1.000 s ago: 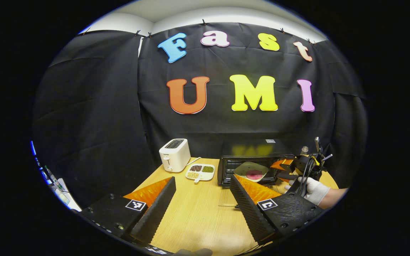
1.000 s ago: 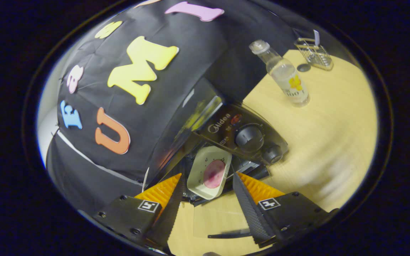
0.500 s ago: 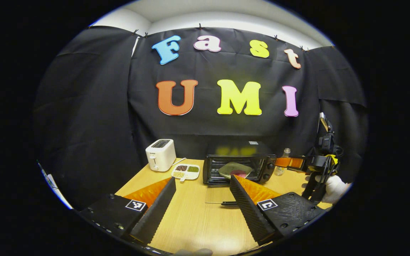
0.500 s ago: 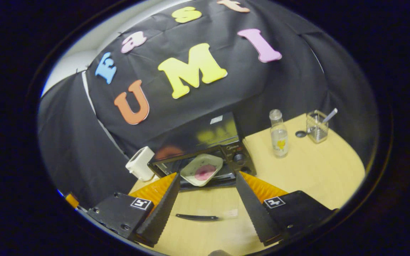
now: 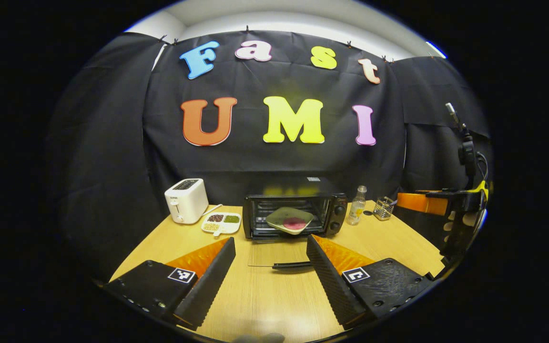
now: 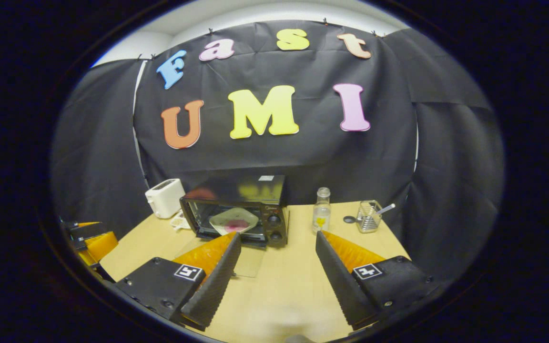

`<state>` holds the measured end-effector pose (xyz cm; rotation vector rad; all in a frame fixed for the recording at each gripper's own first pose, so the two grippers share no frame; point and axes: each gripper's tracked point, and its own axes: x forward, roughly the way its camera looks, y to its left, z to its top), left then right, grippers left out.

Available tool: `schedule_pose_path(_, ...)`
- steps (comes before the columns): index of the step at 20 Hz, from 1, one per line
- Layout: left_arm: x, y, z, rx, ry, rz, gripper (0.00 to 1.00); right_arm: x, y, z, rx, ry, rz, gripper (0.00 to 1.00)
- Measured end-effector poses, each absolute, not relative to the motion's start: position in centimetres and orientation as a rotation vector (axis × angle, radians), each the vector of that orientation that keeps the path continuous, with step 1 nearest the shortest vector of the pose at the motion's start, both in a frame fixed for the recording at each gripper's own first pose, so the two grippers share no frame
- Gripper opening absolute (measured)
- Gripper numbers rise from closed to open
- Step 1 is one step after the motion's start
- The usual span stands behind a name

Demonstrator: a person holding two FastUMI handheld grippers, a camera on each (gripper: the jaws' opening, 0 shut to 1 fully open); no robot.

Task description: Open the electric oven with the left hand, put the food in, and close the electric oven.

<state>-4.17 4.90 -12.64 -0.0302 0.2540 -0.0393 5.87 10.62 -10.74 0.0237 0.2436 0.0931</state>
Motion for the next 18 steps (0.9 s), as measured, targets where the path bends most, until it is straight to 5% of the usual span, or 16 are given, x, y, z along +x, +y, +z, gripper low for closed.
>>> schedule_pose_path(18,-0.1,-3.8,-31.1,0.005,0.593,-0.087,0.96,3.5,1.3,-13.8,-0.024,0.357,0.046,1.0)
